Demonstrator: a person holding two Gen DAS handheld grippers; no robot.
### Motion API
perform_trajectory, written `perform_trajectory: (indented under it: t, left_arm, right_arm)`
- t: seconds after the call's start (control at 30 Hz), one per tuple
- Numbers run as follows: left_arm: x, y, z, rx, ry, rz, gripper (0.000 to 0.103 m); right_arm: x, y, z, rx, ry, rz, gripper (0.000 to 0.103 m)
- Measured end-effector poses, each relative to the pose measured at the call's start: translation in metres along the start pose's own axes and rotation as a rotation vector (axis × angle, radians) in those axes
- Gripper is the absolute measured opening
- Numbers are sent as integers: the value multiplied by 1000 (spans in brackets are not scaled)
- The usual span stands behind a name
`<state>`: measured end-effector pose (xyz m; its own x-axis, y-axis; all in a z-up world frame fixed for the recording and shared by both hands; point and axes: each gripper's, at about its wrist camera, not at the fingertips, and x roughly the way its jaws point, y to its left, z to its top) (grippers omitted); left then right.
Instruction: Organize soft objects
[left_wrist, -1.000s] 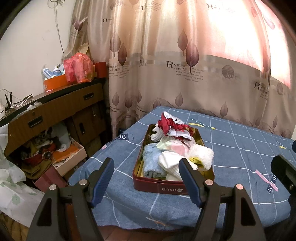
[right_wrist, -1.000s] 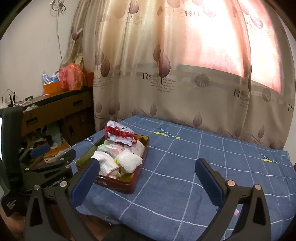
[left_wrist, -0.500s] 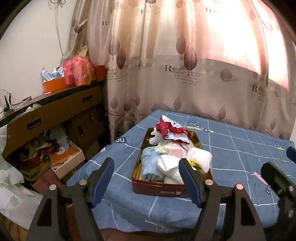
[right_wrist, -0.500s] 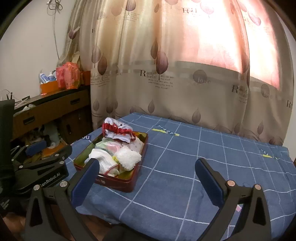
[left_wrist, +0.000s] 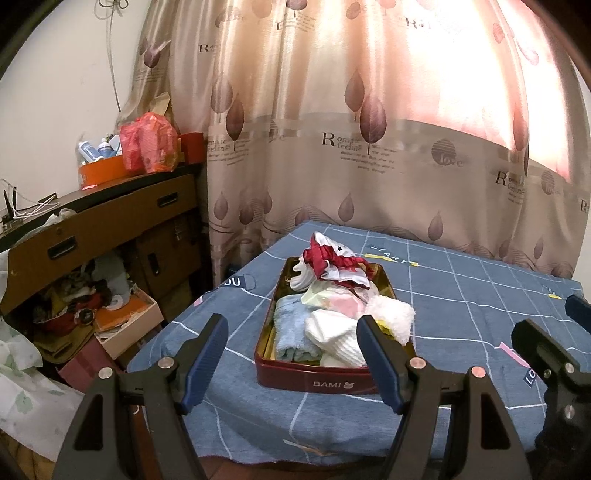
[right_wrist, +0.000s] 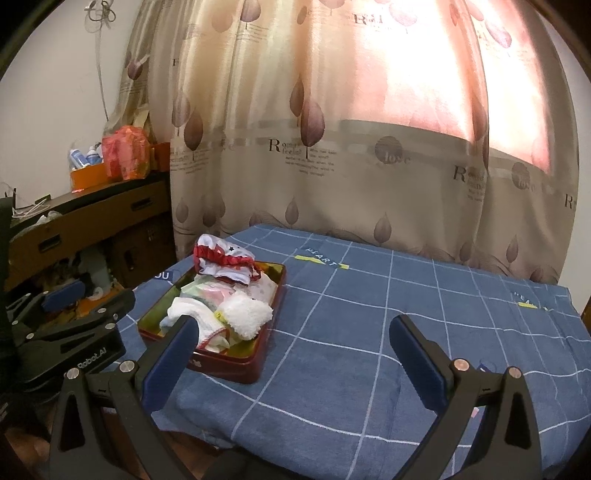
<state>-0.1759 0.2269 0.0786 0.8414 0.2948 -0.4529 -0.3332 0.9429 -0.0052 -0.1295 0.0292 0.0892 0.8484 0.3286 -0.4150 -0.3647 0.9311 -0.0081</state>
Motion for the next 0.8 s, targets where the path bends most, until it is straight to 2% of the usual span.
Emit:
perform_trajectory:
  t: [0.8]
  left_arm:
    - [1,-4,0,8,19,-10,74]
  right_arm:
    - [1,0,-4,3,15,3,102]
